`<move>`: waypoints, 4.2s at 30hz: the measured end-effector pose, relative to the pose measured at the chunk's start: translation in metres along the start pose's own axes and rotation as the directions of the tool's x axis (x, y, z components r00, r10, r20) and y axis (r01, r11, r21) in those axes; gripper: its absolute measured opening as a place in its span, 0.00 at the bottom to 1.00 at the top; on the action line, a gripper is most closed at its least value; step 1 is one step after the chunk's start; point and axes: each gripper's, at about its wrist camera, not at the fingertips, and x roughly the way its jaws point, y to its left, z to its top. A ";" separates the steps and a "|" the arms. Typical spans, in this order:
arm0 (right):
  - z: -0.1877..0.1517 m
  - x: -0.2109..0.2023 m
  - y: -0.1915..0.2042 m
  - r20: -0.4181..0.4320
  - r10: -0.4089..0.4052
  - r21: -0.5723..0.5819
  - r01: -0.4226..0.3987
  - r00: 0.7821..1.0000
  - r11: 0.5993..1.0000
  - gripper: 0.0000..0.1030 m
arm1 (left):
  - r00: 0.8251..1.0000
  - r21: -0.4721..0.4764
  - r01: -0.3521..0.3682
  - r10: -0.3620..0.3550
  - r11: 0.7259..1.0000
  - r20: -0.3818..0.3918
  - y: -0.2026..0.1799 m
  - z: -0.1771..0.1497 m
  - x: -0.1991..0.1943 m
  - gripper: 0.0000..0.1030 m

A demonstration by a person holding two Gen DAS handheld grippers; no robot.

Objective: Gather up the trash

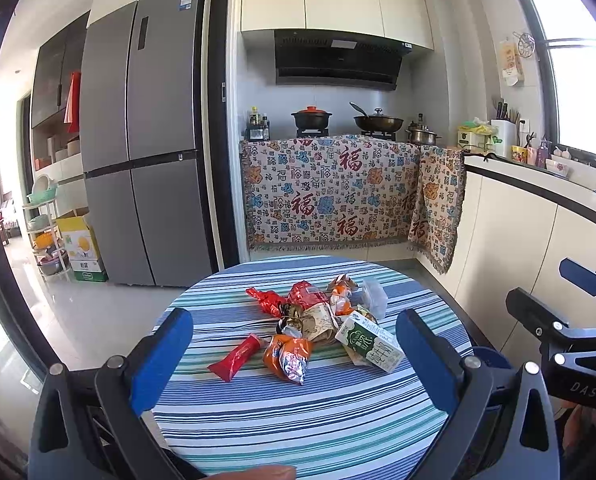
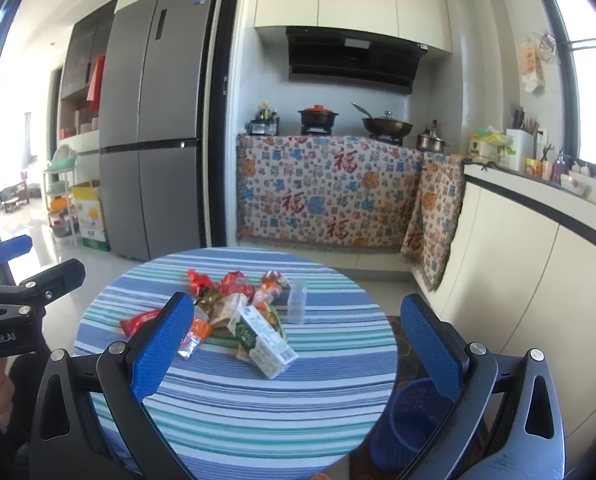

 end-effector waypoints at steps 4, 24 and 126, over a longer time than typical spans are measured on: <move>0.001 0.000 0.000 0.003 0.001 0.000 -0.001 1.000 1.000 1.00 | 1.000 0.000 -0.003 0.003 1.000 0.001 0.002 0.000 -0.001 1.00; -0.007 0.004 -0.006 -0.010 0.017 0.008 -0.017 1.000 1.000 1.00 | 1.000 0.017 -0.021 0.021 1.000 -0.013 -0.002 -0.007 0.011 1.00; -0.125 0.223 -0.050 -0.622 0.310 0.033 -0.372 0.719 0.928 0.47 | 0.818 -0.170 0.275 -0.324 0.946 -0.475 0.015 -0.137 0.218 0.58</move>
